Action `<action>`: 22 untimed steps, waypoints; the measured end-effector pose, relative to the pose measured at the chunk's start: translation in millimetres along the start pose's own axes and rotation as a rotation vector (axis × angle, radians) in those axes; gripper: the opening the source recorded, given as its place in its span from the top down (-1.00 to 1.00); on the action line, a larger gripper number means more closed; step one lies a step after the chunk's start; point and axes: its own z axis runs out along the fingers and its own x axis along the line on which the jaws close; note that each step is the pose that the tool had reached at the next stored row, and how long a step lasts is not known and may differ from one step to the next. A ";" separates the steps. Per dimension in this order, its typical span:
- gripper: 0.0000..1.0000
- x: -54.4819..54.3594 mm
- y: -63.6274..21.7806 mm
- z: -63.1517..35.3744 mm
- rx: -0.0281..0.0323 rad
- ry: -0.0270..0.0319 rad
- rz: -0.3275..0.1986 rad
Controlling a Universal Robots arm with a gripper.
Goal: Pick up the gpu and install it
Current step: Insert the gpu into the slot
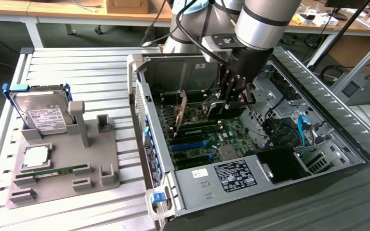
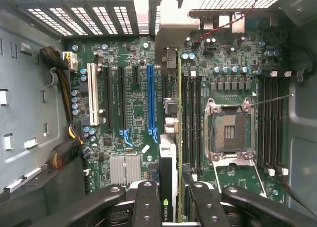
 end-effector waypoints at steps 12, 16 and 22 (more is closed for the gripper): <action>0.45 5.0 5.3 7.5 -0.0001 -0.0024 0.000; 0.45 5.5 10.2 10.6 -0.0002 -0.0022 0.000; 0.45 6.0 16.8 14.3 -0.0001 -0.0025 0.000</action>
